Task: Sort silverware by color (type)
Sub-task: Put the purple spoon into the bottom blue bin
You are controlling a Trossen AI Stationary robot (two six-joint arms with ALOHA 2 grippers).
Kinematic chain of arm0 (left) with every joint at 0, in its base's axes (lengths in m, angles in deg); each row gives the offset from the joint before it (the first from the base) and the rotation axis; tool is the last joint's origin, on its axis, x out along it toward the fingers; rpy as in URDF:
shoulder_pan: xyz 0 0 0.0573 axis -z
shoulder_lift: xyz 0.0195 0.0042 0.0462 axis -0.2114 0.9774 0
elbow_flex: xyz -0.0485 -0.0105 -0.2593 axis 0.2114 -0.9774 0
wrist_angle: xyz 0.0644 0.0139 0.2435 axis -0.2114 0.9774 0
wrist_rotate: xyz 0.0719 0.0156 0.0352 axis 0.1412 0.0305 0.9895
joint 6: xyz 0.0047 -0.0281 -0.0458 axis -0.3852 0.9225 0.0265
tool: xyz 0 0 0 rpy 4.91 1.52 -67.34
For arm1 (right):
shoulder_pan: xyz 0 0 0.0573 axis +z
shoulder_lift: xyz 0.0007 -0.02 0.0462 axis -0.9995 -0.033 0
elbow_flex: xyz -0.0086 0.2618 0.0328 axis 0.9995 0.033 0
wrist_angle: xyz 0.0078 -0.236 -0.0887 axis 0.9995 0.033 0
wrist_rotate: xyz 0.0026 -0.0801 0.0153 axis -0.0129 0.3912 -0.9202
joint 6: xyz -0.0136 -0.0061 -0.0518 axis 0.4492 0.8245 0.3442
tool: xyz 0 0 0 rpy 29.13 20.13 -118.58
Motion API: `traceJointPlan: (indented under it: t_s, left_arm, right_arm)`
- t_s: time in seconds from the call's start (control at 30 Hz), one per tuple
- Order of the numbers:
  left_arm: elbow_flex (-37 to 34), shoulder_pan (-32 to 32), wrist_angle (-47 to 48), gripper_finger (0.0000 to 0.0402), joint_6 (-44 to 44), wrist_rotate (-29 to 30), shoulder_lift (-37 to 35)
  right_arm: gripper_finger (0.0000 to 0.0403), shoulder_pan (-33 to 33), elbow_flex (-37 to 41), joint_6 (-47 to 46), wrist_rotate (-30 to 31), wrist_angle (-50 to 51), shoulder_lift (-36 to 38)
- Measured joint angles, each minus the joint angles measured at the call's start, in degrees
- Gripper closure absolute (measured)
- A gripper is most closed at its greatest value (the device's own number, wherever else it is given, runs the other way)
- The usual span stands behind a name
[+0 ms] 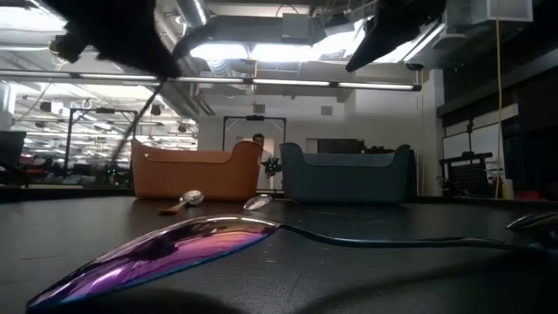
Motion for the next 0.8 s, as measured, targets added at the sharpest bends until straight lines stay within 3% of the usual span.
traceJointPlan:
  t_s: [0.27, 0.6, 0.8]
  left_arm:
    - [0.04, 0.00, -2.05, 0.0392, 7.31, 22.80, -0.07]
    - [0.04, -2.76, -3.88, 0.0392, 9.97, 23.37, -0.11]
    - [0.04, -5.28, -6.83, 0.0392, 9.82, 23.36, -0.11]
  right_arm:
    - [0.0262, -0.02, 0.00, -0.14, -2.51, -9.71, 0.00]
    - [0.0262, 0.02, 0.00, -0.15, -12.12, -19.00, -0.02]
    - [0.0262, 0.02, 0.00, -1.70, -13.40, -18.46, -0.02]
